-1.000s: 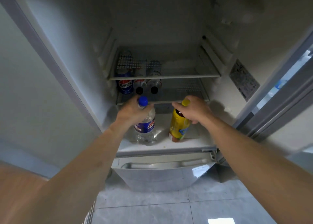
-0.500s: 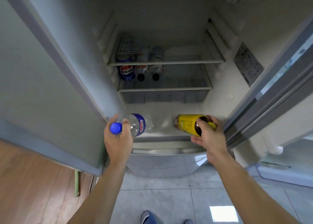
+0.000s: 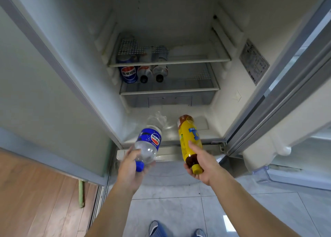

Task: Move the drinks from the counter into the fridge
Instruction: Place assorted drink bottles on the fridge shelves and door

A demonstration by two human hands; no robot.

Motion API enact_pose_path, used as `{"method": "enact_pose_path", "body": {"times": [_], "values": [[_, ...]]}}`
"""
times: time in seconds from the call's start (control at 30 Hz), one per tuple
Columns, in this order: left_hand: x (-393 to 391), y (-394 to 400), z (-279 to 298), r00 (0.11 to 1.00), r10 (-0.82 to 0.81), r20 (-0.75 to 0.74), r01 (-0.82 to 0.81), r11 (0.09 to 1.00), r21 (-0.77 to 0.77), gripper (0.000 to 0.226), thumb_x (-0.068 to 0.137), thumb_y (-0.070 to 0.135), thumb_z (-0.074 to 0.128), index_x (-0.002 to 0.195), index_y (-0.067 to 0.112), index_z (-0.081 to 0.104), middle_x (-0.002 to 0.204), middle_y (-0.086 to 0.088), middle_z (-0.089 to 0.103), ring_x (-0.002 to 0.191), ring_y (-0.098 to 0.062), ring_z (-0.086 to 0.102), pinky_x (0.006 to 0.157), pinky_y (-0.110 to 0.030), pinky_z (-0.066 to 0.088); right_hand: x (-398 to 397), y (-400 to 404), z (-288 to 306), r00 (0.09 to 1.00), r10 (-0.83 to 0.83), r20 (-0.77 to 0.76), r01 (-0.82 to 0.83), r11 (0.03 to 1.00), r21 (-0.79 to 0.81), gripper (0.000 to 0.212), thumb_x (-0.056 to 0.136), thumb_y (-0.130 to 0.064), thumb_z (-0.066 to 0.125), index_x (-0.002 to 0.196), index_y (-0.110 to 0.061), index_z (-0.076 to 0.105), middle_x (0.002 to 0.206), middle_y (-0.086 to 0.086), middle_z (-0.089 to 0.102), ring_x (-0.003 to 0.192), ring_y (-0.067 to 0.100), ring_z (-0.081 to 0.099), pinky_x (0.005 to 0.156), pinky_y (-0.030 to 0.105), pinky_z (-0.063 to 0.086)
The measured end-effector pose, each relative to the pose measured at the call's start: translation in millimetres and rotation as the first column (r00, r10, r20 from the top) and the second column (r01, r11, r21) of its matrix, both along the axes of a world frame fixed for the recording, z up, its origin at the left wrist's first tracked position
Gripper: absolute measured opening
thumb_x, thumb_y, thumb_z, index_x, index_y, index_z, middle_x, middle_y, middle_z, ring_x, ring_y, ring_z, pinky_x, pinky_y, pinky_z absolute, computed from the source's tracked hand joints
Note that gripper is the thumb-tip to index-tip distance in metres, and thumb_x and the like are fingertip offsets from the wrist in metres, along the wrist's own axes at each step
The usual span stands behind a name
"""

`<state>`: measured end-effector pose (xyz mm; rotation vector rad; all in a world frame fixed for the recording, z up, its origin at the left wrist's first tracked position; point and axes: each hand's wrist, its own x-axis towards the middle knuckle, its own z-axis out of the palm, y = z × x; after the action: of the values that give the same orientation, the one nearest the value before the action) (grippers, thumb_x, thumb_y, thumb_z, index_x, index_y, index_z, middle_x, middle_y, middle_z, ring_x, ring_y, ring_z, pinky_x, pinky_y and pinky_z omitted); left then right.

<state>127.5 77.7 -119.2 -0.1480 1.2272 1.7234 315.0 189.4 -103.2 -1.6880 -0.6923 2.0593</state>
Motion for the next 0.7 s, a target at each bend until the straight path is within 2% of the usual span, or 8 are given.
{"method": "enact_pose_path", "body": {"times": [0.07,0.13,0.2,0.3,0.47,0.6,0.7], "values": [[8,8,0,0.99,-0.128,0.053,0.132,0.989,-0.068,0.037,0.094,0.025,0.062,0.129,0.014,0.056,0.129,-0.021,0.063,0.09,-0.03,0.07,0.066,-0.039,0.061,-1,-2,-6,0.998,-0.004,0.058,0.003,1.0,0.019,0.071,0.069,-0.053,0.084,0.122,-0.016,0.054,0.113,0.022,0.066,0.067,0.026,0.066,0.048,0.027,0.053],[16,11,-4,0.973,-0.21,0.094,0.224,0.96,-0.167,0.049,0.089,0.043,0.069,0.128,0.016,0.055,0.118,-0.017,0.068,0.083,-0.029,0.072,0.056,-0.029,0.057,-2,-11,-12,0.994,-0.038,0.1,0.032,0.998,0.058,0.064,0.07,-0.053,0.083,0.117,-0.02,0.055,0.104,0.019,0.068,0.065,0.026,0.066,0.049,0.026,0.053],[25,17,-6,0.976,-0.202,0.077,0.215,0.938,-0.273,0.056,0.082,0.05,0.073,0.126,0.02,0.055,0.109,-0.013,0.068,0.066,-0.021,0.068,0.045,-0.021,0.049,-2,-17,-14,0.987,-0.093,0.128,0.08,0.992,0.1,0.055,0.071,-0.052,0.082,0.109,-0.022,0.055,0.095,0.015,0.068,0.063,0.024,0.064,0.046,0.024,0.051],[28,11,-10,0.991,-0.125,0.04,0.131,0.93,-0.343,0.061,0.076,0.052,0.076,0.126,0.023,0.056,0.11,-0.01,0.064,0.062,-0.013,0.057,0.038,-0.02,0.043,3,-28,-16,0.983,-0.117,0.14,0.098,0.986,0.134,0.046,0.074,-0.049,0.08,0.104,-0.022,0.059,0.085,0.013,0.066,0.057,0.02,0.059,0.042,0.021,0.047],[37,-10,-9,0.992,-0.104,0.067,0.118,0.955,-0.27,0.06,0.074,0.053,0.077,0.121,0.019,0.06,0.094,-0.009,0.064,0.046,-0.008,0.053,0.033,-0.019,0.038,8,-43,-12,0.986,-0.143,0.086,0.115,0.956,0.271,0.032,0.076,-0.044,0.078,0.097,-0.024,0.064,0.056,0.003,0.064,0.043,0.014,0.053,0.042,0.023,0.043],[43,19,18,0.988,-0.154,-0.031,0.146,0.974,-0.175,0.051,0.071,0.054,0.077,0.111,0.026,0.063,0.094,-0.008,0.066,0.048,-0.009,0.054,0.035,-0.02,0.038,1,-18,10,0.983,-0.174,0.054,0.138,0.904,0.405,0.031,0.078,-0.044,0.077,0.1,-0.024,0.067,0.059,0.001,0.065,0.045,0.012,0.055,0.042,0.023,0.045],[43,53,39,0.979,-0.178,-0.097,0.163,0.976,-0.146,0.045,0.071,0.053,0.078,0.106,0.03,0.061,0.093,-0.01,0.066,0.045,-0.011,0.056,0.037,-0.019,0.04,-10,8,28,0.98,-0.198,0.023,0.167,0.88,0.445,0.031,0.076,-0.045,0.078,0.094,-0.022,0.067,0.058,-0.001,0.065,0.044,0.01,0.056,0.042,0.023,0.045]]}}
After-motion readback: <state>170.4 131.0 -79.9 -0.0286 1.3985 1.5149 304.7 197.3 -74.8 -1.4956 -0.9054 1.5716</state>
